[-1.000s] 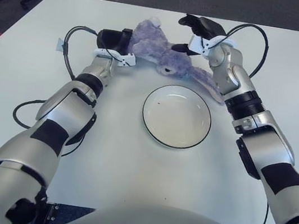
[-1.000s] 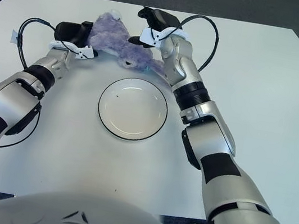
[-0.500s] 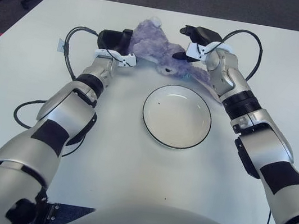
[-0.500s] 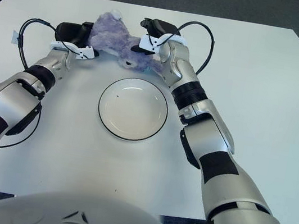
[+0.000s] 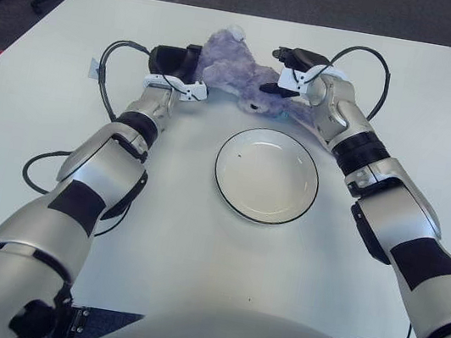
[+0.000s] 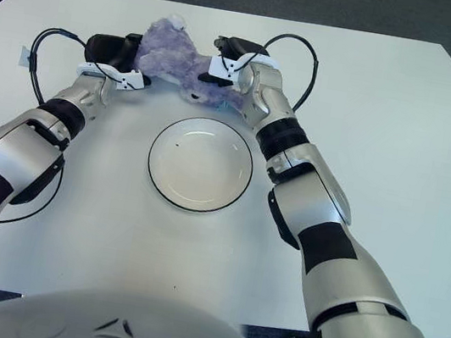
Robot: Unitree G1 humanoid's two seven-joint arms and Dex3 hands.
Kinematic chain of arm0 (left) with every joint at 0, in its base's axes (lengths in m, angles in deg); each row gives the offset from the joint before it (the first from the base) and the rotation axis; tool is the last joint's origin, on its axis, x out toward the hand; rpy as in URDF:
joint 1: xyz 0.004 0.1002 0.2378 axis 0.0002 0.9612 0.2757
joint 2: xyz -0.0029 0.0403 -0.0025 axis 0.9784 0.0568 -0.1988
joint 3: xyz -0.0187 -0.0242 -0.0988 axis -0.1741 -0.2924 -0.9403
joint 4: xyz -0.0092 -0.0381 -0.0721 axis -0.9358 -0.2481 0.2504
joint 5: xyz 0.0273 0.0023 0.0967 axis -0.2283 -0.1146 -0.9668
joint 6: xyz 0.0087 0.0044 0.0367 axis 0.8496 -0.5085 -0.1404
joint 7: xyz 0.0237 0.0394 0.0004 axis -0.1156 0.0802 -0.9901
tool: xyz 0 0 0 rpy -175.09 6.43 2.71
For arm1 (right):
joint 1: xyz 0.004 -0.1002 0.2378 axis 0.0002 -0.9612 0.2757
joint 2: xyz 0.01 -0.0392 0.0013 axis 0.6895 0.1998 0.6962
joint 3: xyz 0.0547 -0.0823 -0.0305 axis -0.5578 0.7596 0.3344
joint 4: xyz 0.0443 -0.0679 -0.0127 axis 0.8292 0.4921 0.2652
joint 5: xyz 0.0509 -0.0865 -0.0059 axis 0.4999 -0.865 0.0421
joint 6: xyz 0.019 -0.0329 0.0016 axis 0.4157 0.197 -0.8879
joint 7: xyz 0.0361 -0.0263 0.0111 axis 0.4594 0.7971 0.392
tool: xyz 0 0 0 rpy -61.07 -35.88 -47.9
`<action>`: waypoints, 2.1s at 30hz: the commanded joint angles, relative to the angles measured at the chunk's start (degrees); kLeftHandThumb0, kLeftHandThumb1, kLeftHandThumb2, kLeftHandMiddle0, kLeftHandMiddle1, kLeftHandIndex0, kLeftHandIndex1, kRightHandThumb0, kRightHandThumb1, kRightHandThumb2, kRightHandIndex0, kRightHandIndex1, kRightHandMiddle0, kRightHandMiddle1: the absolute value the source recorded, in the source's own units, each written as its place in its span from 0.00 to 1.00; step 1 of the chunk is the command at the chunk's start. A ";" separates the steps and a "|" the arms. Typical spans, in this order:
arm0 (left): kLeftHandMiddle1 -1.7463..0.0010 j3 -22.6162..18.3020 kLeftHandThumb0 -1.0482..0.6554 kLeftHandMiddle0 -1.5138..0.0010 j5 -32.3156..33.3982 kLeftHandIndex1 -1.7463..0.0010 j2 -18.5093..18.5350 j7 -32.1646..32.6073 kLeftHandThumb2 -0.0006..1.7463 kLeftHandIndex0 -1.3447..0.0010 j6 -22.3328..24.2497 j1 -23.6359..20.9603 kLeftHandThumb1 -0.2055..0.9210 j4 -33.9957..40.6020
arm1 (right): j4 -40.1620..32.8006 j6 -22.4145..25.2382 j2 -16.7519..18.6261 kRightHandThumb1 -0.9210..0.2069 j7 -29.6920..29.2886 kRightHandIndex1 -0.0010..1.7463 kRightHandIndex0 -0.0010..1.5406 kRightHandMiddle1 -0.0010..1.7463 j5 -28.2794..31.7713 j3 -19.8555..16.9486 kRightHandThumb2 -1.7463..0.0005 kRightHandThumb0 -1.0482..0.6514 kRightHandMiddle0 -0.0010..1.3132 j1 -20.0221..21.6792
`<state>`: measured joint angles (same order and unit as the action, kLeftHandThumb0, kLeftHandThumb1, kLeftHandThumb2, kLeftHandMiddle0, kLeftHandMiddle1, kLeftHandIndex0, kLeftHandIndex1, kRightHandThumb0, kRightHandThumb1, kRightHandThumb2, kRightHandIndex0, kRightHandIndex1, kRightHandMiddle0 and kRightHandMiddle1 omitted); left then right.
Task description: Put the doll into the plate.
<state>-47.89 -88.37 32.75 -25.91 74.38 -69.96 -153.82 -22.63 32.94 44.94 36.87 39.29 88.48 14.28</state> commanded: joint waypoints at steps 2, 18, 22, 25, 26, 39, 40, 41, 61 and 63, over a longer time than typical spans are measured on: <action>0.00 -0.25 0.67 0.46 0.46 0.00 -0.41 -0.56 0.21 0.54 0.45 -1.19 0.88 0.05 | -0.43 -1.78 -0.83 0.00 1.24 0.12 0.54 0.01 -0.72 1.49 0.83 0.11 0.16 -1.96; 0.00 -0.17 0.68 0.46 0.45 0.00 -0.61 -1.14 0.34 0.53 1.19 -1.58 0.78 0.16 | -14.28 -2.66 -4.16 0.00 4.15 0.07 0.52 0.00 -0.58 1.87 0.78 0.07 0.13 -8.81; 0.00 -0.19 0.68 0.46 0.48 0.00 -0.66 -1.27 0.34 0.53 1.36 -1.61 0.77 0.14 | -18.89 -3.14 -4.91 0.00 4.82 0.05 0.52 0.00 1.51 -0.43 0.77 0.07 0.13 -10.55; 0.00 -0.14 0.68 0.46 0.45 0.00 -0.73 -1.47 0.35 0.53 1.67 -1.61 0.77 0.09 | -22.22 -4.28 -5.55 0.00 5.14 0.06 0.55 0.00 3.38 -2.31 0.76 0.07 0.13 -12.47; 0.00 -0.13 0.68 0.46 0.43 0.00 -0.75 -1.52 0.35 0.53 1.74 -1.61 0.77 0.08 | -22.98 -4.55 -5.71 0.00 5.33 0.07 0.56 0.00 3.84 -2.74 0.76 0.07 0.13 -12.94; 0.00 0.13 0.68 0.46 0.20 0.00 -1.00 -1.60 0.36 0.53 2.30 -1.62 0.76 -0.14 | -26.12 -4.12 -6.37 0.00 9.56 0.09 0.59 0.01 5.06 -4.06 0.75 0.08 0.15 -14.36; 0.00 0.14 0.68 0.46 0.19 0.00 -1.02 -1.61 0.36 0.53 2.34 -1.66 0.76 -0.14 | -26.08 -3.86 -6.55 0.00 9.57 0.09 0.59 0.01 4.26 -3.69 0.75 0.08 0.15 -14.30; 0.00 0.16 0.67 0.46 0.19 0.00 -1.04 -1.61 0.36 0.53 2.37 -1.68 0.76 -0.14 | -26.05 -3.67 -6.66 0.00 9.59 0.11 0.59 0.01 3.67 -3.44 0.75 0.08 0.15 -14.27; 0.00 -1.19 0.68 0.47 1.38 0.00 -1.02 0.71 0.37 0.54 -0.02 -1.91 0.75 2.15 | -15.06 3.19 -3.83 0.00 0.06 0.27 0.50 0.01 -8.41 1.77 0.83 0.18 0.22 -12.91; 0.00 -1.26 0.68 0.47 1.44 0.00 -1.00 1.25 0.38 0.54 -0.42 -1.76 0.75 2.45 | -12.54 2.44 -3.34 0.00 -2.25 0.26 0.52 0.01 -8.40 1.76 0.84 0.19 0.23 -12.53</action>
<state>-48.93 -87.17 31.75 -25.77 74.75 -70.33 -152.23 -38.82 35.46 41.10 37.01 31.95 89.68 1.44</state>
